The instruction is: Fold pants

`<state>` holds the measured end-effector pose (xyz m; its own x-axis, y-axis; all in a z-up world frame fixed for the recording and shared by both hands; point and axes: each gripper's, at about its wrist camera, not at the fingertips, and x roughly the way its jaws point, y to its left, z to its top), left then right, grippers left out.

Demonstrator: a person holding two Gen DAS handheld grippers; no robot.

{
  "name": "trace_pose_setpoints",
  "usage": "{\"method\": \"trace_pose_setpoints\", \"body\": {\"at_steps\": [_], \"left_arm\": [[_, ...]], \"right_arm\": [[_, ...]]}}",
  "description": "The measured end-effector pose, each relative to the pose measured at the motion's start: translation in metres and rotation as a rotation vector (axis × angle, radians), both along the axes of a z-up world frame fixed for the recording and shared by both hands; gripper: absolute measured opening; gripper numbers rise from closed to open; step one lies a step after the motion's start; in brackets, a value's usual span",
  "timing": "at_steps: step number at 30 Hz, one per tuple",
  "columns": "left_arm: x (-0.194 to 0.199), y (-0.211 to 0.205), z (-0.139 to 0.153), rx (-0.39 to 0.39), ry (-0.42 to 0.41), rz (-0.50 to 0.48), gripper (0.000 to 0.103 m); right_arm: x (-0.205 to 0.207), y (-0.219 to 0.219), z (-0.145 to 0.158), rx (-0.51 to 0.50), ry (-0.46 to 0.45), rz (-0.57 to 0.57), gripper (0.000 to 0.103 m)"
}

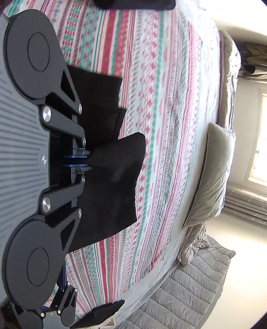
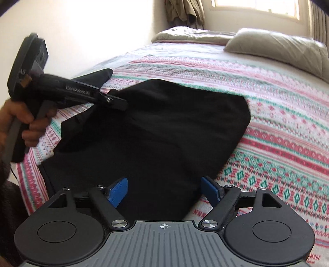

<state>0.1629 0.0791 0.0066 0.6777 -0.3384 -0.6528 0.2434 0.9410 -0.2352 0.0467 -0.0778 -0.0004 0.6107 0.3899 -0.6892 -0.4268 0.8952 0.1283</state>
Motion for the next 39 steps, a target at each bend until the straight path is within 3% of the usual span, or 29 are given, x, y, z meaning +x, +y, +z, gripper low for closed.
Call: {"method": "trace_pose_setpoints", "body": {"at_steps": [9,21,23,24,25,27,30,34,36,39], "left_arm": [[-0.003,0.032,0.006,0.05,-0.052,0.111,0.014],[-0.002,0.053,-0.003,0.103,-0.052,0.173,0.015],[-0.003,0.056,-0.004,0.106,-0.058,0.177,0.024],[-0.004,0.059,-0.004,0.109,-0.053,0.184,0.043],[-0.004,0.062,-0.004,0.1,-0.038,0.179,0.068],[-0.005,0.073,-0.006,0.007,0.001,0.145,0.085],[-0.001,0.09,-0.018,-0.173,0.097,0.122,0.085],[0.011,0.107,-0.041,-0.376,0.192,0.127,0.08],[0.015,0.114,-0.05,-0.476,0.198,0.132,0.078],[0.019,0.122,-0.063,-0.612,0.233,0.125,0.063]], "right_arm": [[0.013,0.011,-0.009,-0.011,0.021,0.017,0.085],[0.022,0.004,-0.016,0.02,0.032,0.026,0.087],[0.025,-0.002,-0.018,0.038,0.045,0.018,0.088],[0.026,-0.005,-0.02,0.05,0.055,0.01,0.088],[0.028,-0.009,-0.021,0.065,0.067,0.0,0.088],[0.034,-0.02,-0.024,0.121,0.105,-0.021,0.088],[0.044,-0.039,-0.028,0.236,0.152,-0.053,0.088],[0.06,-0.06,-0.037,0.409,0.21,-0.122,0.087],[0.068,-0.063,-0.042,0.479,0.225,-0.158,0.086],[0.076,-0.064,-0.048,0.549,0.228,-0.184,0.08]]}}
